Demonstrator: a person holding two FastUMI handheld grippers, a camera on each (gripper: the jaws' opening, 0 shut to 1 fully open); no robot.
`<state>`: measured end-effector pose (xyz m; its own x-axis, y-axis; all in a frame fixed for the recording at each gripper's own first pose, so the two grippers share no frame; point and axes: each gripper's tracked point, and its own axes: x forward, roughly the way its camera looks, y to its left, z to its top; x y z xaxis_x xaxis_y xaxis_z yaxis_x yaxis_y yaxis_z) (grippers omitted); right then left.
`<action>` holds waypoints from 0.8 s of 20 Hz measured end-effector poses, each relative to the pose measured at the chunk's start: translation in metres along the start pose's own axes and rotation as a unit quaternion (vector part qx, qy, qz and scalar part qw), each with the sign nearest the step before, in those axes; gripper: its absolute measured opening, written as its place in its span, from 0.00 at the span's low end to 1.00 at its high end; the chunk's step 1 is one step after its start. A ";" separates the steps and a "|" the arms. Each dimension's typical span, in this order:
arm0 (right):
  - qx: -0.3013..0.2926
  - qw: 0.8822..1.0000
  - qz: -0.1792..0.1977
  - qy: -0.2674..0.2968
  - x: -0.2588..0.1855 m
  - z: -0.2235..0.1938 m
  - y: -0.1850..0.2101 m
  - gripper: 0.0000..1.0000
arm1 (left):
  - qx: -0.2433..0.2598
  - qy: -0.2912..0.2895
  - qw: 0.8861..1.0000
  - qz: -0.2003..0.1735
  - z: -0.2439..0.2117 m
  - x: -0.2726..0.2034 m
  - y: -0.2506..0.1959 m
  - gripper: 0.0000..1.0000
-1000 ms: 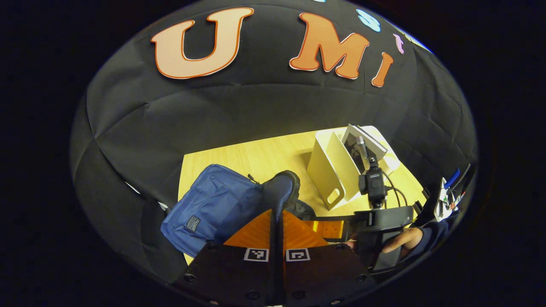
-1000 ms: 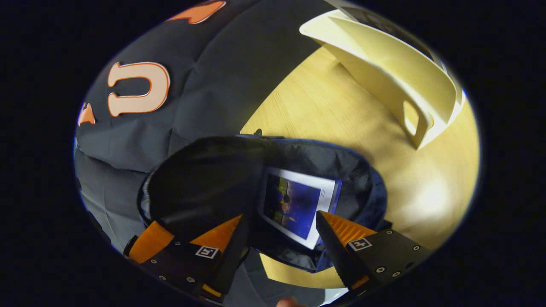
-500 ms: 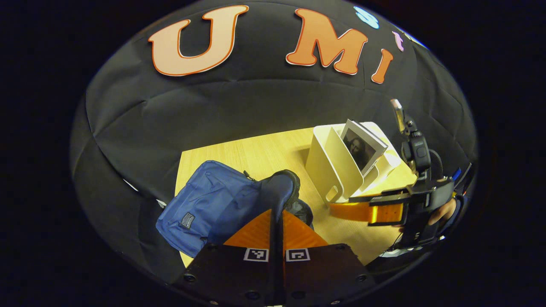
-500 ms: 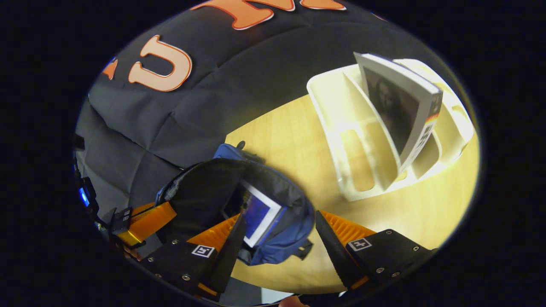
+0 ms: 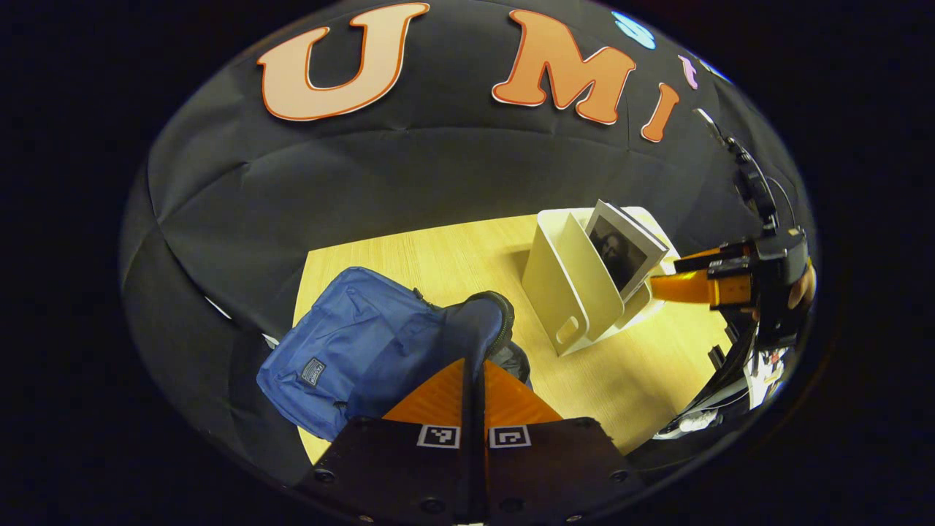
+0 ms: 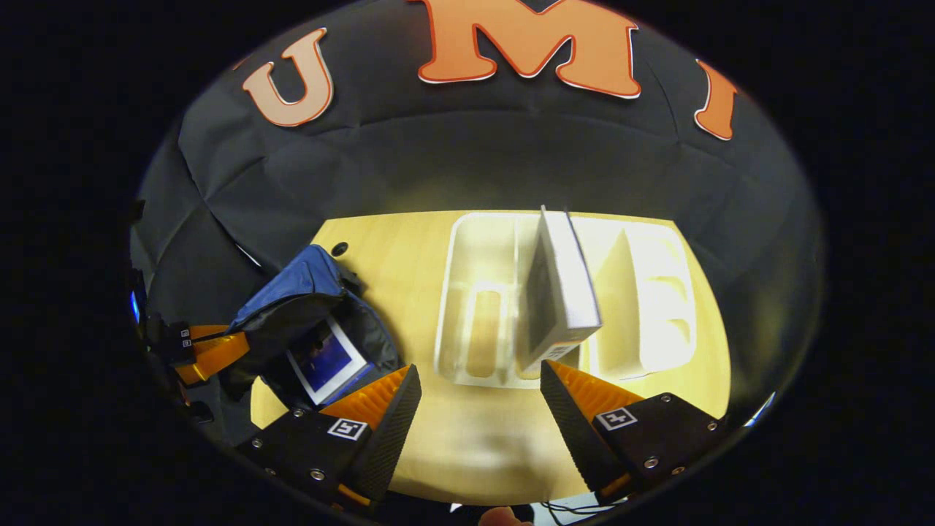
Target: Open the schoolbag, grab two books from the bookshelf and put them into the schoolbag.
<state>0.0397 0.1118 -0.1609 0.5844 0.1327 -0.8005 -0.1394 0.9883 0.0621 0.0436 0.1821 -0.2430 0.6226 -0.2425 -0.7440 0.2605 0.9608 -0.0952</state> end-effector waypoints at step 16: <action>-0.018 0.993 -0.024 0.118 0.045 0.046 -0.053 0.98 | -0.018 0.017 1.000 -0.005 -0.011 0.006 -0.001 0.01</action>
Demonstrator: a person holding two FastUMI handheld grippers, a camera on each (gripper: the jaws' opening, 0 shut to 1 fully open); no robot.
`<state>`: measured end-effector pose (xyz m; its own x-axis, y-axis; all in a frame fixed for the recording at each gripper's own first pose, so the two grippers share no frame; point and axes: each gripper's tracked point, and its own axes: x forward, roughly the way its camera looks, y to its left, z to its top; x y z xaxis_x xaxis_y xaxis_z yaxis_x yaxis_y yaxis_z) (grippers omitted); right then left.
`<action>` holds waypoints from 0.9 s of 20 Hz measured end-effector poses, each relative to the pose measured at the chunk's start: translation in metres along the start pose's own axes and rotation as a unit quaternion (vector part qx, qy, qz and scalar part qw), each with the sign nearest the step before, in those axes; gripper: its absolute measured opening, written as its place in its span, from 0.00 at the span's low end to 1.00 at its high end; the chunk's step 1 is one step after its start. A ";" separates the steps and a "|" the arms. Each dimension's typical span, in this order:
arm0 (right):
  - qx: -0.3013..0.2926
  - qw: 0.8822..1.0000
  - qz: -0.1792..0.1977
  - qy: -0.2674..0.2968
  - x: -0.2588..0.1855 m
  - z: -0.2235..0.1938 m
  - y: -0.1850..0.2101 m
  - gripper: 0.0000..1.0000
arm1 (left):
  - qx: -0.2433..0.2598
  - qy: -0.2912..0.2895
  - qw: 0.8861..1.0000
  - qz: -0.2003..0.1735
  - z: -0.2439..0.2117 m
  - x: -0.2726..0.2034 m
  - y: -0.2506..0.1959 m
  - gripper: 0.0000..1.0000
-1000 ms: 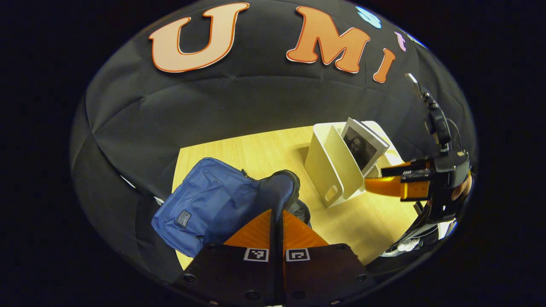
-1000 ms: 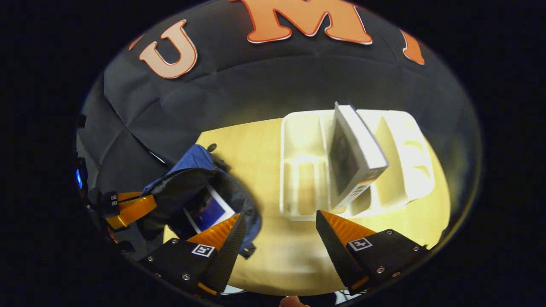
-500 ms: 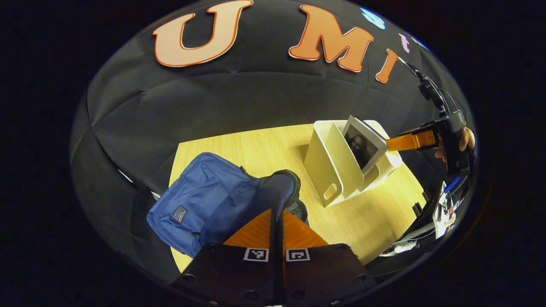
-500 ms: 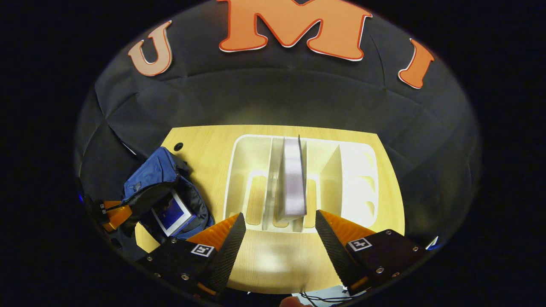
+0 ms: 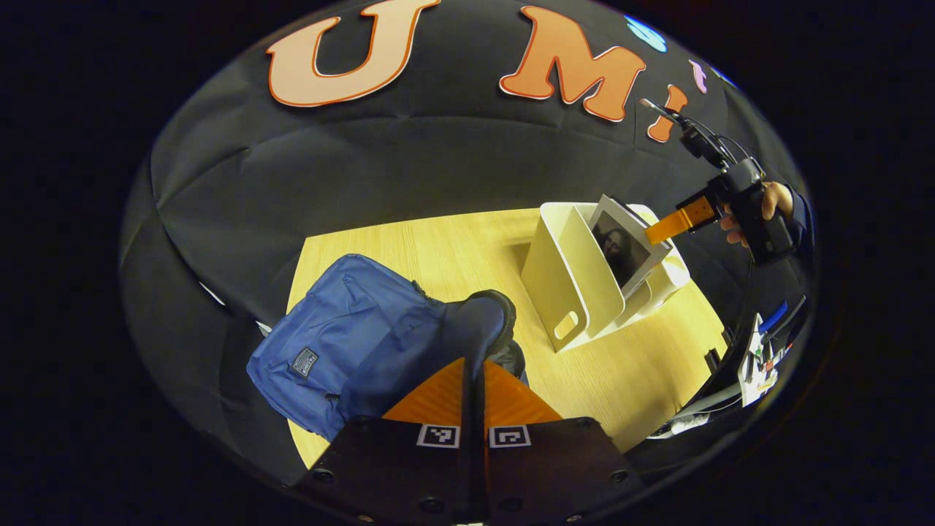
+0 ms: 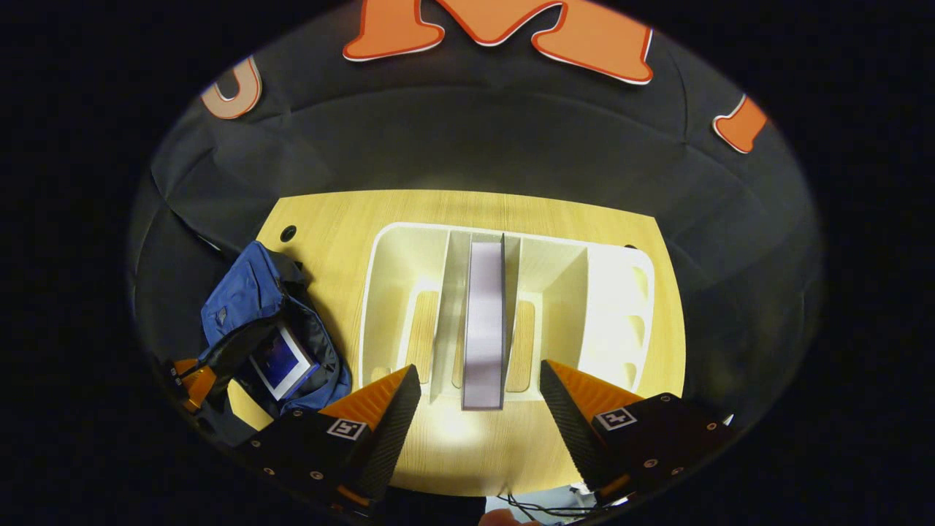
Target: Open the schoolbag, grab two books from the bookshelf and put them into the schoolbag.
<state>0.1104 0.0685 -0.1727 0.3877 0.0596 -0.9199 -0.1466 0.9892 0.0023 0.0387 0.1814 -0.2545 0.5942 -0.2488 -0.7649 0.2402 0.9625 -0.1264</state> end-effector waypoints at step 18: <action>-0.010 0.992 0.001 0.126 0.042 -0.003 -0.001 0.75 | -0.025 0.004 1.000 -0.003 -0.014 0.004 -0.002 0.01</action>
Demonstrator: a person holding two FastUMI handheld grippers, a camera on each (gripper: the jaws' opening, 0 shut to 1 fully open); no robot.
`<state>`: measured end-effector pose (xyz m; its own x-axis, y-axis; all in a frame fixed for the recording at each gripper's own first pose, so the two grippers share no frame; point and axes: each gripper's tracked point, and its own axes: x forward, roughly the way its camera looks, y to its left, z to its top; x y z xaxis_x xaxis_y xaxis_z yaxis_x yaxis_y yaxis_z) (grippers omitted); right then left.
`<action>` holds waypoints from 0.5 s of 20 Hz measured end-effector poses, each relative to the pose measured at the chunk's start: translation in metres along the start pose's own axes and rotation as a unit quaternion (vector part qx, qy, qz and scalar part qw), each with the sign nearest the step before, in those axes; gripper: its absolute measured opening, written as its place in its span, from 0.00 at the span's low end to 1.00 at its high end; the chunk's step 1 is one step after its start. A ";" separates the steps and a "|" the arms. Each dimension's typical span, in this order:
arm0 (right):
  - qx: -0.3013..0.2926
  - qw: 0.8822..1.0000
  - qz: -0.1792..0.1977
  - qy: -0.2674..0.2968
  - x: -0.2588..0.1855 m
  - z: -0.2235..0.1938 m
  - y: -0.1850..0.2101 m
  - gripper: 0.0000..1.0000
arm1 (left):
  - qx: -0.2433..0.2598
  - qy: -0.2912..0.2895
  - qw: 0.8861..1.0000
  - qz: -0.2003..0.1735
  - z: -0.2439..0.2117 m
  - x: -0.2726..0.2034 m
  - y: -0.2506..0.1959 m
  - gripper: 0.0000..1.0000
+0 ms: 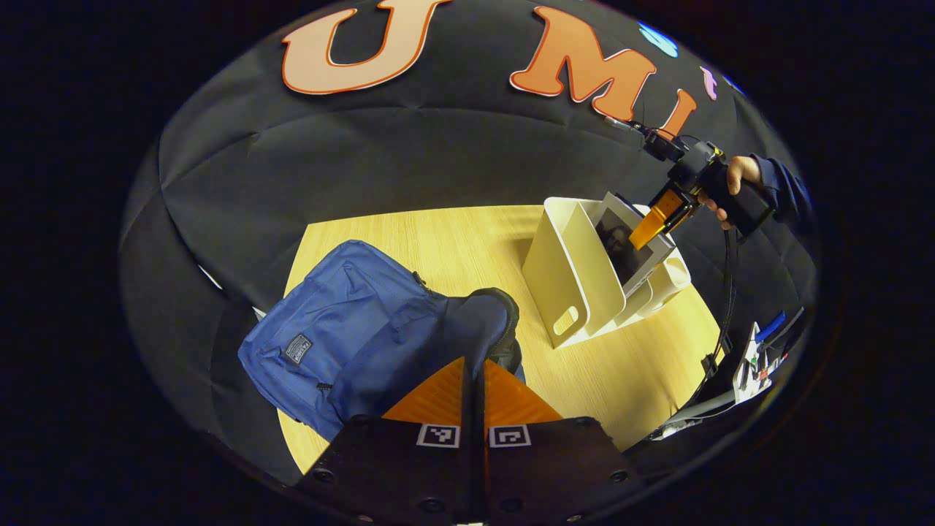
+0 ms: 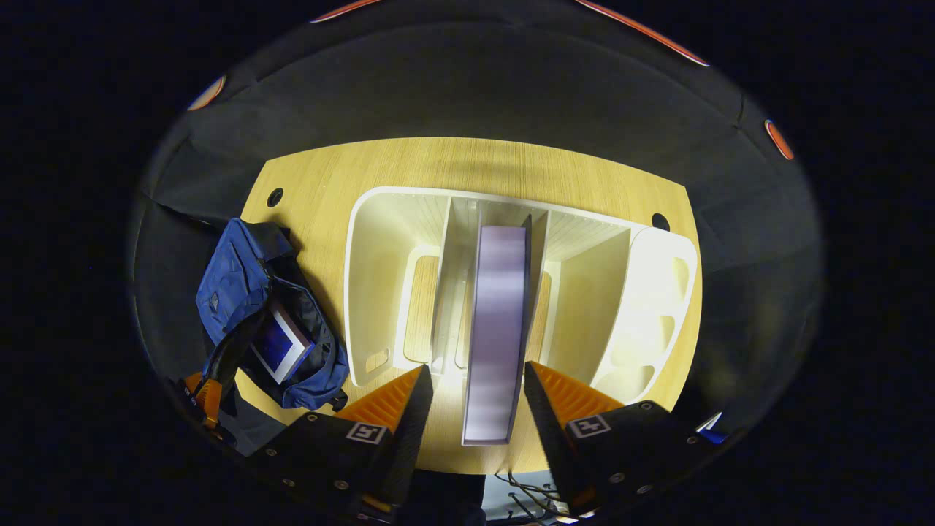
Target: Open the schoolbag, grab two books from the bookshelf and put them into the schoolbag.
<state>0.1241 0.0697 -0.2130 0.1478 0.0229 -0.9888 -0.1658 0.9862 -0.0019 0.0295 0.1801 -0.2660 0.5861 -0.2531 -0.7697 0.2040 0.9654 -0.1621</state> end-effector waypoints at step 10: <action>0.039 0.999 0.006 0.023 -0.004 -0.003 -0.001 0.28 | -0.005 0.002 1.000 -0.003 -0.003 0.002 0.001 0.01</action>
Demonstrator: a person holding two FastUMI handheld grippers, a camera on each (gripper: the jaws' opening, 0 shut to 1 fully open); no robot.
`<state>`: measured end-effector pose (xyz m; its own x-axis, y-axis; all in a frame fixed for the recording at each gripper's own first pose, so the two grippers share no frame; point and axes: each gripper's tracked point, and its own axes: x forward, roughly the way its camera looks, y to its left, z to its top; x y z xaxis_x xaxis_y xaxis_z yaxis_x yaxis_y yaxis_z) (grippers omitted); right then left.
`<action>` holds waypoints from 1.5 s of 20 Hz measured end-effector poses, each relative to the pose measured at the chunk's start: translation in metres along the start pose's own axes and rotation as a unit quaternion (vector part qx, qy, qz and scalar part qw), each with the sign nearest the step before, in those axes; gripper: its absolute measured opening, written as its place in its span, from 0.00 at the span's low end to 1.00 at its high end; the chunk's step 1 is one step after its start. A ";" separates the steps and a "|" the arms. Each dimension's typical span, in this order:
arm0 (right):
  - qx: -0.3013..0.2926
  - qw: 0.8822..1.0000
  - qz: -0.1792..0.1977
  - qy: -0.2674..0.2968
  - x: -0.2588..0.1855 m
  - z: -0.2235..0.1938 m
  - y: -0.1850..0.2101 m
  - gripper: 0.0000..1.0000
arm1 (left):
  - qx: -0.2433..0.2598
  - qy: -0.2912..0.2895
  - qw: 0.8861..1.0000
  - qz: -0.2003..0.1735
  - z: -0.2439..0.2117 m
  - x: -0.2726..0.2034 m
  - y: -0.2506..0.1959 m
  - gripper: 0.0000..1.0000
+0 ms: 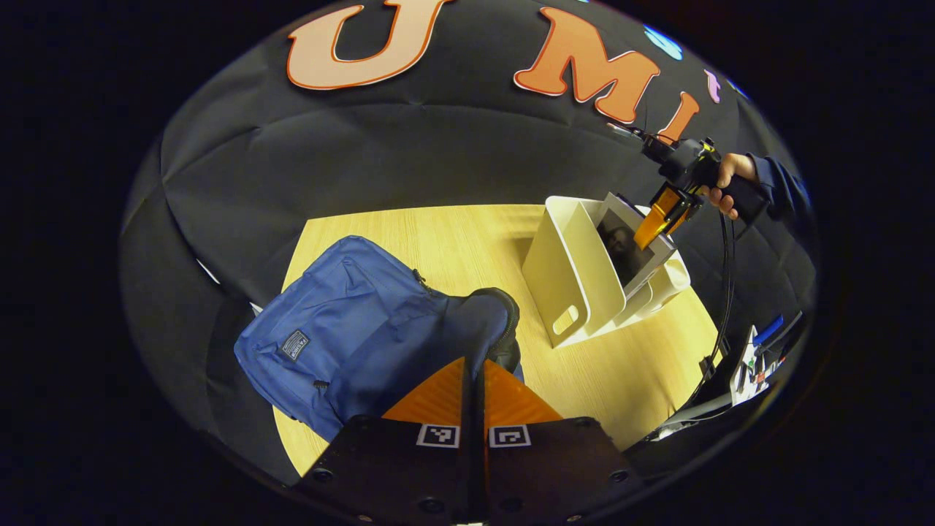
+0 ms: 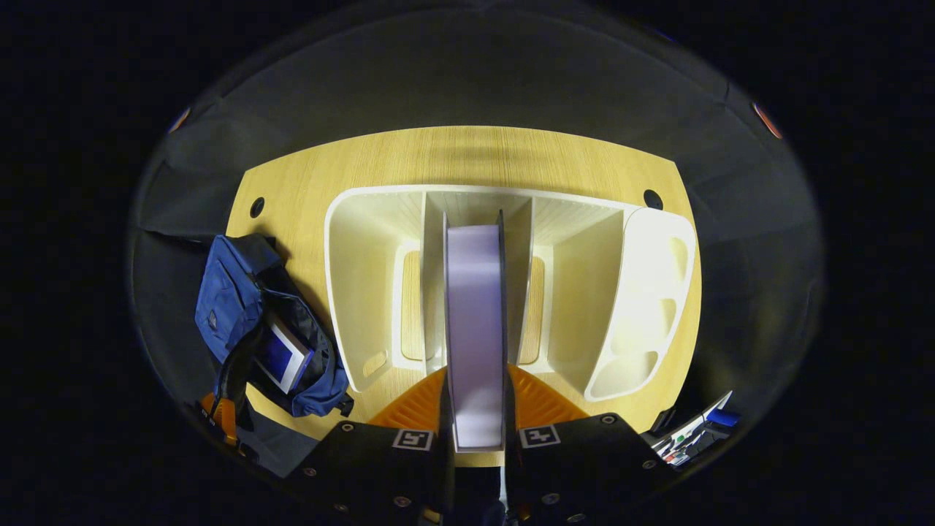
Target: Open the schoolbag, grab two books from the bookshelf and put them into the schoolbag.
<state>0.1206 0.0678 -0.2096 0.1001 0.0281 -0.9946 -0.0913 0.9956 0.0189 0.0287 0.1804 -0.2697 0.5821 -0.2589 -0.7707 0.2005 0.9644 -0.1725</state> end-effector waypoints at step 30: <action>0.090 0.968 0.190 -0.135 -0.152 -0.085 -0.015 0.24 | 0.041 0.009 0.999 -0.001 -0.004 0.006 -0.002 0.01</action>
<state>0.0227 0.0415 -0.0673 0.3509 0.3942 -0.8494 -0.0008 0.9072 0.4208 0.0288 0.1772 -0.2767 0.5682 -0.2588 -0.7811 0.2650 0.9562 -0.1240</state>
